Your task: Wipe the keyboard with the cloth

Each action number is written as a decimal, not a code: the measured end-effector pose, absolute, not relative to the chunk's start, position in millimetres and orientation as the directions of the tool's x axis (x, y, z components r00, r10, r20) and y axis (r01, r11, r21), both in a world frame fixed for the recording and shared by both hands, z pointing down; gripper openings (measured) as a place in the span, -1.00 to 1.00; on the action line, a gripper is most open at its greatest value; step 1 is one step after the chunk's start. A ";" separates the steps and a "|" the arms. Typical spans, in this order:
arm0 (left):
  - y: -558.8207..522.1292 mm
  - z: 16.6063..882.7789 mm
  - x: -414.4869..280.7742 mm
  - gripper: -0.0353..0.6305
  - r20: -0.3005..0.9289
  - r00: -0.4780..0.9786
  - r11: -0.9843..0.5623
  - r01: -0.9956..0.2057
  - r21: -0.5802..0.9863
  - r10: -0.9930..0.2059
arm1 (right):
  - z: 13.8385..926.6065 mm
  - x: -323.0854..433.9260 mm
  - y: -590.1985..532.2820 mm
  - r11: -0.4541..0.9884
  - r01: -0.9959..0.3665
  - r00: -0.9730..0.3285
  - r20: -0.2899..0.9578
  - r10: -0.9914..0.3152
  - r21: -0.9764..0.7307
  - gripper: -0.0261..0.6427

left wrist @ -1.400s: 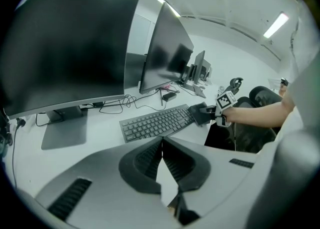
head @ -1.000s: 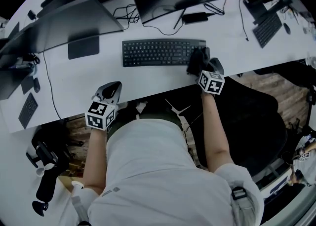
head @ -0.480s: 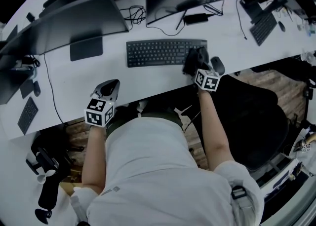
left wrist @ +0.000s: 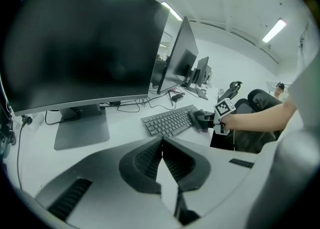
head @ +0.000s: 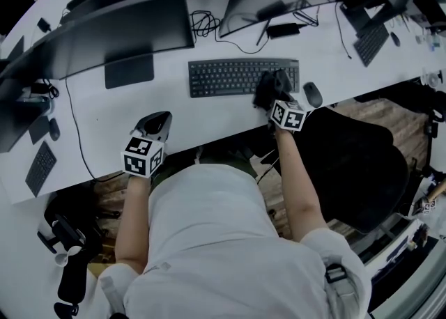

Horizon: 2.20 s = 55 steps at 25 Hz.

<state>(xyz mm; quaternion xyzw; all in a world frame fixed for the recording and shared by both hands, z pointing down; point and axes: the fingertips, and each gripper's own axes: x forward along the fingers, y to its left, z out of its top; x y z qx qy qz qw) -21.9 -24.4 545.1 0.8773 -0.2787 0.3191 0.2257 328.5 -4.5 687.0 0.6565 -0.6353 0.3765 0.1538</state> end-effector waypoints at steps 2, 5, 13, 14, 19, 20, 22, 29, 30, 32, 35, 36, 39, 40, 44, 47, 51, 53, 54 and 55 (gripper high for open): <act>-26.9 546.4 -27.7 -0.89 0.685 0.645 -0.746 -0.628 0.223 -0.339 | 684.1 317.9 -7.0 -0.146 -0.949 -0.091 0.688 -0.720 -0.278 -0.75; -31.9 547.3 -36.9 -0.89 0.683 0.649 -0.746 -0.625 0.228 -0.336 | 684.8 302.2 -9.1 -0.142 -0.950 -0.095 0.690 -0.717 -0.278 -0.75; -47.3 546.5 -63.3 -0.89 0.668 0.663 -0.744 -0.623 0.241 -0.337 | 689.6 257.7 -15.9 -0.129 -0.951 -0.113 0.702 -0.703 -0.281 -0.75; -48.3 547.6 -67.3 -0.89 0.668 0.663 -0.743 -0.623 0.244 -0.337 | 689.7 251.6 -16.9 -0.128 -0.951 -0.115 0.703 -0.702 -0.283 -0.75; -52.3 552.2 -88.8 -0.89 0.669 0.666 -0.739 -0.623 0.255 -0.331 | 689.5 220.0 -22.8 -0.113 -0.951 -0.130 0.704 -0.698 -0.288 -0.75; -53.3 552.9 -93.3 -0.89 0.668 0.667 -0.738 -0.624 0.257 -0.331 | 689.4 213.8 -24.1 -0.110 -0.951 -0.133 0.705 -0.696 -0.288 -0.75; -55.3 553.9 -102.6 -0.89 0.666 0.668 -0.736 -0.624 0.261 -0.331 | 689.6 201.1 -26.2 -0.105 -0.951 -0.139 0.707 -0.694 -0.289 -0.75; -59.8 562.0 -134.3 -0.89 0.659 0.679 -0.734 -0.620 0.278 -0.324 | 690.8 154.7 -33.7 -0.085 -0.952 -0.157 0.708 -0.688 -0.294 -0.75; -60.8 563.6 -138.5 -0.89 0.659 0.679 -0.734 -0.619 0.280 -0.322 | 690.7 148.7 -34.9 -0.082 -0.953 -0.159 0.710 -0.686 -0.293 -0.75; -63.2 565.5 -145.7 -0.89 0.658 0.682 -0.732 -0.619 0.284 -0.320 | 690.7 137.1 -37.2 -0.078 -0.953 -0.163 0.712 -0.683 -0.292 -0.75; -66.0 566.6 -153.0 -0.89 0.651 0.691 -0.734 -0.612 0.295 -0.315 | 689.3 120.8 -40.4 -0.072 -0.953 -0.168 0.713 -0.681 -0.293 -0.75; -66.6 567.3 -154.9 -0.89 0.648 0.695 -0.736 -0.608 0.298 -0.311 | 689.0 115.5 -41.3 -0.070 -0.953 -0.170 0.713 -0.680 -0.294 -0.75; -67.4 570.4 -159.0 -0.89 0.643 0.705 -0.743 -0.594 0.307 -0.298 | 689.3 99.6 -43.8 -0.062 -0.953 -0.179 0.714 -0.677 -0.297 -0.75; -67.4 571.1 -159.8 -0.89 0.641 0.709 -0.746 -0.589 0.311 -0.293 | 689.6 94.6 -44.7 -0.058 -0.953 -0.181 0.714 -0.676 -0.296 -0.75; -68.9 571.2 -162.0 -0.89 0.630 0.725 -0.755 -0.571 0.322 -0.279 | 688.9 74.5 -48.7 -0.037 -0.955 -0.195 0.717 -0.669 -0.294 -0.75; -71.3 571.8 -164.5 -0.89 0.623 0.731 -0.758 -0.565 0.325 -0.278 | 689.4 57.3 -51.8 -0.007 -0.956 -0.216 0.721 -0.658 -0.293 -0.75; -74.6 571.8 -168.8 -0.89 0.612 0.735 -0.752 -0.571 0.328 -0.291 | 685.4 33.1 -58.6 0.038 -0.951 -0.257 0.720 -0.645 -0.306 -0.75; -75.8 570.7 -170.3 -0.89 0.605 0.737 -0.745 -0.578 0.333 -0.301 | 681.3 21.5 -63.6 0.068 -0.949 -0.279 0.717 -0.639 -0.309 -0.75; -75.5 570.0 -170.5 -0.89 0.602 0.739 -0.742 -0.580 0.337 -0.304 | 678.8 16.6 -65.6 0.081 -0.947 -0.289 0.715 -0.637 -0.310 -0.75; -74.6 569.4 -170.2 -0.89 0.599 0.741 -0.739 -0.581 0.342 -0.305 | 675.8 12.2 -67.6 0.093 -0.945 -0.298 0.711 -0.637 -0.313 -0.75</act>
